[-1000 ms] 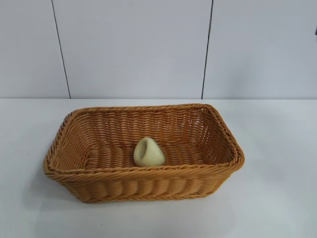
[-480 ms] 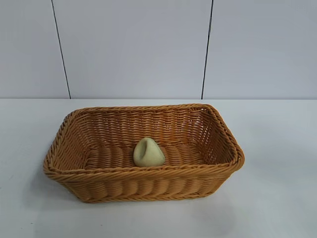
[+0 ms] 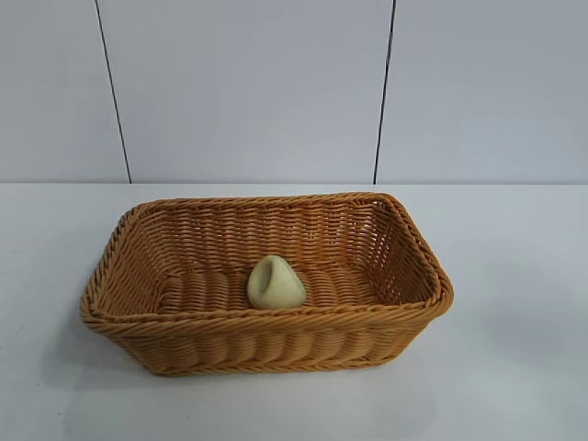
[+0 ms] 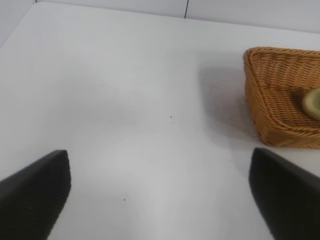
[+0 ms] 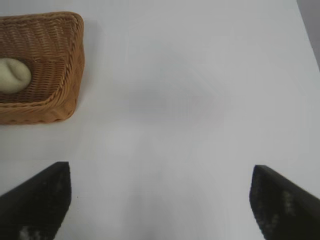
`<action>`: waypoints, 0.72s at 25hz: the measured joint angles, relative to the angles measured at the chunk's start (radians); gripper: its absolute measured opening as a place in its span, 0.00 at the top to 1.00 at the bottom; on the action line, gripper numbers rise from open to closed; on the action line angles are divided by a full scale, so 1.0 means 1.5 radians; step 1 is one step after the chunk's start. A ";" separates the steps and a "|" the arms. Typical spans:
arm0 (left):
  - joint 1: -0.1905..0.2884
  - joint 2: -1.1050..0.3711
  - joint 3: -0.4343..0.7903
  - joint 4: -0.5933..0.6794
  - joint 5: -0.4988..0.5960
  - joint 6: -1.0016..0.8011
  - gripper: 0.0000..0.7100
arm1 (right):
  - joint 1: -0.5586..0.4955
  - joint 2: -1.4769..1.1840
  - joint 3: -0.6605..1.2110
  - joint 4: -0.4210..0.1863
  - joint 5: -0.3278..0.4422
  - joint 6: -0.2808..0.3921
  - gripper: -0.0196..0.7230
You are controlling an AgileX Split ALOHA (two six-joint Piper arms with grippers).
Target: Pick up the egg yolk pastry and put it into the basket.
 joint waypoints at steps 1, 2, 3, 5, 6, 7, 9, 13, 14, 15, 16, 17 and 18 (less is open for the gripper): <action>0.000 0.000 0.000 0.000 0.000 0.000 0.02 | 0.000 0.000 0.000 0.000 0.000 0.000 0.04; 0.000 0.000 0.000 0.000 0.000 0.000 0.02 | 0.000 0.000 0.000 0.000 0.000 0.000 0.04; 0.000 0.000 0.000 0.000 0.000 0.000 0.02 | 0.000 -0.003 0.000 0.001 0.000 0.000 0.04; 0.000 0.000 0.000 0.000 0.000 0.000 0.02 | 0.000 -0.019 0.000 0.002 -0.002 0.000 0.04; 0.000 0.000 0.000 0.000 0.000 0.000 0.02 | 0.000 -0.034 0.000 0.002 -0.002 0.000 0.04; 0.000 0.000 0.000 0.000 0.001 0.000 0.02 | 0.000 -0.054 0.000 0.002 -0.002 0.000 0.04; 0.000 0.000 0.000 0.000 0.001 0.000 0.02 | 0.000 -0.095 0.000 0.002 -0.002 0.000 0.04; 0.000 0.000 0.000 0.000 0.001 0.000 0.02 | 0.000 -0.121 0.000 0.002 -0.001 0.000 0.04; 0.000 0.000 0.000 0.000 0.001 0.000 0.02 | 0.000 -0.121 0.000 0.002 -0.002 0.000 0.04; 0.000 0.000 0.000 0.000 0.001 0.000 0.02 | 0.000 -0.121 0.000 0.002 -0.002 0.000 0.04; 0.000 0.000 0.000 0.000 0.001 0.000 0.02 | 0.000 -0.121 0.000 0.002 -0.002 0.000 0.04; 0.000 0.000 0.000 0.000 0.001 0.000 0.02 | 0.000 -0.121 0.000 0.002 -0.002 0.000 0.04; 0.000 0.000 0.000 0.000 0.001 0.000 0.02 | 0.000 -0.121 0.000 0.003 -0.002 0.000 0.04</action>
